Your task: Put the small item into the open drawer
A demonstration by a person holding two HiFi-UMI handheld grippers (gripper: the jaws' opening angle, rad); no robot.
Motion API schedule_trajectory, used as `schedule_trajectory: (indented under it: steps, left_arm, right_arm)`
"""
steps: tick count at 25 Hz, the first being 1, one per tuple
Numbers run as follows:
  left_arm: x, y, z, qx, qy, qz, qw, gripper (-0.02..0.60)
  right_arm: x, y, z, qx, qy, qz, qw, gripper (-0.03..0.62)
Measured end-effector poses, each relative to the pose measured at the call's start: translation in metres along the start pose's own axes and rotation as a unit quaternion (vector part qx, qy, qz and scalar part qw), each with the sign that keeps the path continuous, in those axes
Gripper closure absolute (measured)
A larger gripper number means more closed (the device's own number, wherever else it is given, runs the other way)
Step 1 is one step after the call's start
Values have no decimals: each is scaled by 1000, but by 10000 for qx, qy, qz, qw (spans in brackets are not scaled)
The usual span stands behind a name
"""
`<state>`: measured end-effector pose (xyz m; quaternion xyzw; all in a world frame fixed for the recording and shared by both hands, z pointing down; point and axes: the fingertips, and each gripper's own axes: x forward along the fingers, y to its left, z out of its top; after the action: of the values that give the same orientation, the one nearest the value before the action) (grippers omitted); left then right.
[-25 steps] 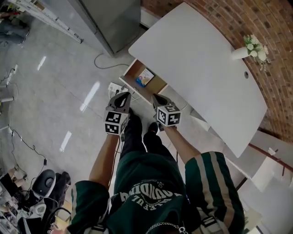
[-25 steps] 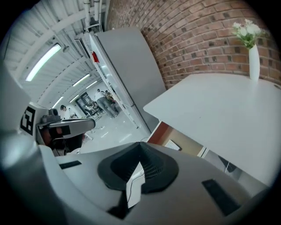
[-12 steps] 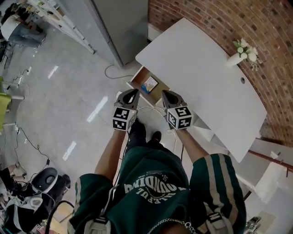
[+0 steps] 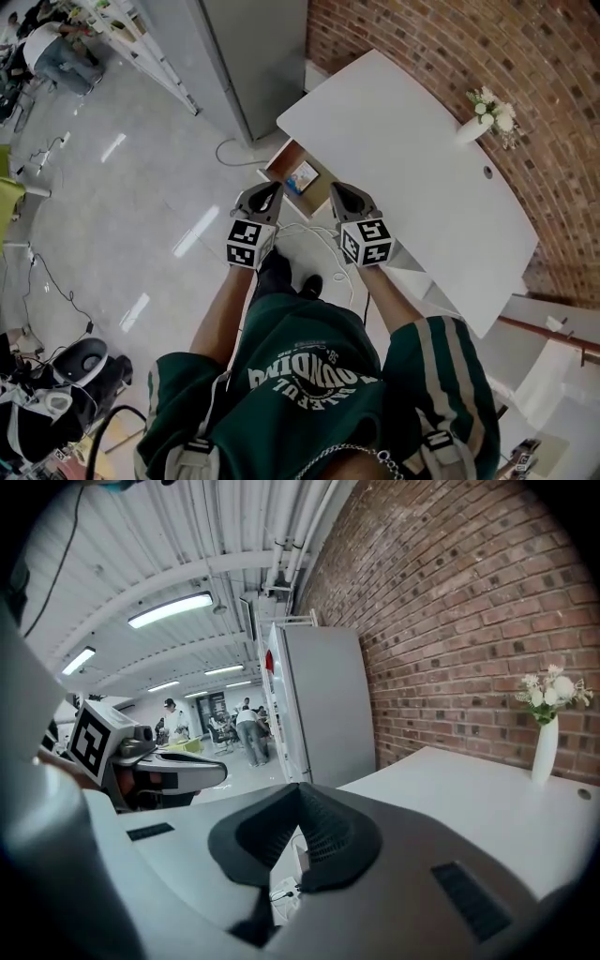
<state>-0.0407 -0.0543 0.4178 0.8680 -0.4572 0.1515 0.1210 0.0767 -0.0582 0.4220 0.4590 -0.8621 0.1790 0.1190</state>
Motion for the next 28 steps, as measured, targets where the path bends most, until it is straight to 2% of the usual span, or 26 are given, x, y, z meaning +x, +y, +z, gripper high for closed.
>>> schedule_trajectory:
  steps: [9,28]
  left_arm:
    - [-4,-2,13,105,-100,40,9999,557]
    - [-15,-13,2,145,-7,-25,9999,557]
  right_arm:
    - [-9,4,16,-138,-125,78,9998,569]
    - [-14,22,10,-82,-190,146,9997,569]
